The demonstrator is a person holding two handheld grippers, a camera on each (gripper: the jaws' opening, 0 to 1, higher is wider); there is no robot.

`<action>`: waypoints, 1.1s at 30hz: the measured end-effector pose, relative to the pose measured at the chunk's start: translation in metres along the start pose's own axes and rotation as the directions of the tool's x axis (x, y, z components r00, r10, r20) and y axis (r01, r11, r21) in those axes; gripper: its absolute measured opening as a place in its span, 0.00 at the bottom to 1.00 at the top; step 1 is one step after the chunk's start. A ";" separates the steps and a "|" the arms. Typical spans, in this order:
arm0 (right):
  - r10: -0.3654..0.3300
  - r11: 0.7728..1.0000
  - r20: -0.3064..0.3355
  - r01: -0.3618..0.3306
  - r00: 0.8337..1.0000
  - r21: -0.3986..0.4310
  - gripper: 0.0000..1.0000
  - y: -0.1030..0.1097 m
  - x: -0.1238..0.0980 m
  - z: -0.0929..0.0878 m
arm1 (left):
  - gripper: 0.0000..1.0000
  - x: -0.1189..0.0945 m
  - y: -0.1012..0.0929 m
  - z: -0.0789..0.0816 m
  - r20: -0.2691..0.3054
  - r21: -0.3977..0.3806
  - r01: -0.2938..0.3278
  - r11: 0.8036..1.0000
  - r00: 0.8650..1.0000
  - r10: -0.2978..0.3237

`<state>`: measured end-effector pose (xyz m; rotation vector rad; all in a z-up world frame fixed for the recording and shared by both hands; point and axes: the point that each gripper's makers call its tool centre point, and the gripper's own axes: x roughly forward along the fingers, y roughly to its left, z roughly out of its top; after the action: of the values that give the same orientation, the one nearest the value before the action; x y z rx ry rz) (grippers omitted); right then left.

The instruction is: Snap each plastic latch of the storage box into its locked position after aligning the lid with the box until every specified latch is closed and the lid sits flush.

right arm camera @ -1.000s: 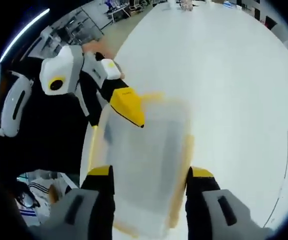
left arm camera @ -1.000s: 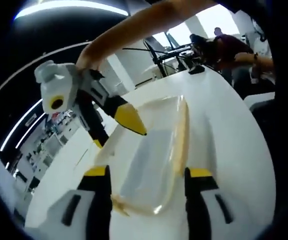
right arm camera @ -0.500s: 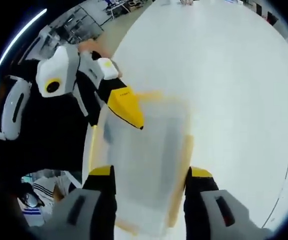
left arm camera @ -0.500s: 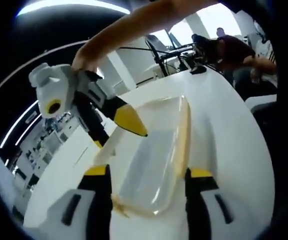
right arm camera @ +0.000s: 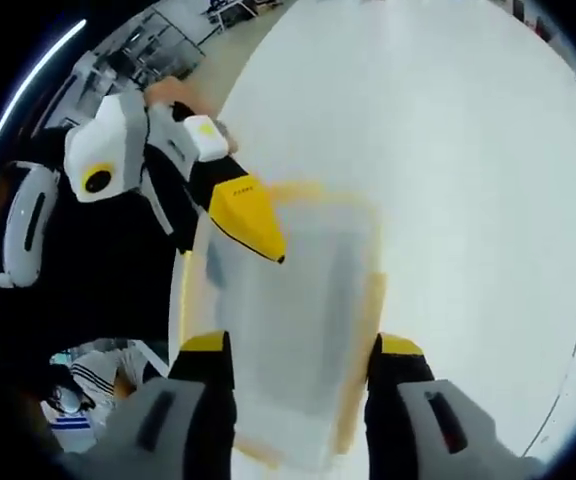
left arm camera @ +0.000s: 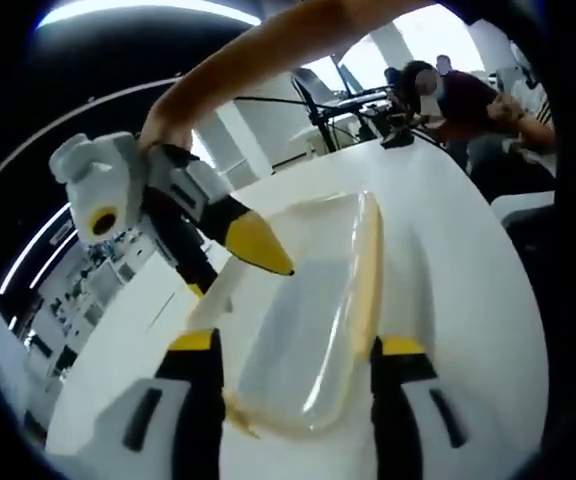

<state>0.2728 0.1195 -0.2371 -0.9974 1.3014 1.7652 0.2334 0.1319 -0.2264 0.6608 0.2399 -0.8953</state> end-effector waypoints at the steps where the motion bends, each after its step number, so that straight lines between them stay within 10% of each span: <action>1: 0.000 1.000 -0.008 0.000 1.000 0.001 0.46 -0.002 0.000 0.001 | 0.56 0.000 0.000 0.000 0.000 -0.003 0.000 1.000 1.000 0.000; 33: 0.058 0.990 0.264 -0.021 0.963 -0.142 0.52 -0.003 -0.014 -0.016 | 0.59 0.002 -0.004 0.003 -0.007 0.011 0.028 1.000 1.000 -0.028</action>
<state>0.2842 0.1038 -0.2291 -0.7767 1.0480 1.9651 0.2310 0.1271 -0.2268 0.6725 0.2506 -0.9221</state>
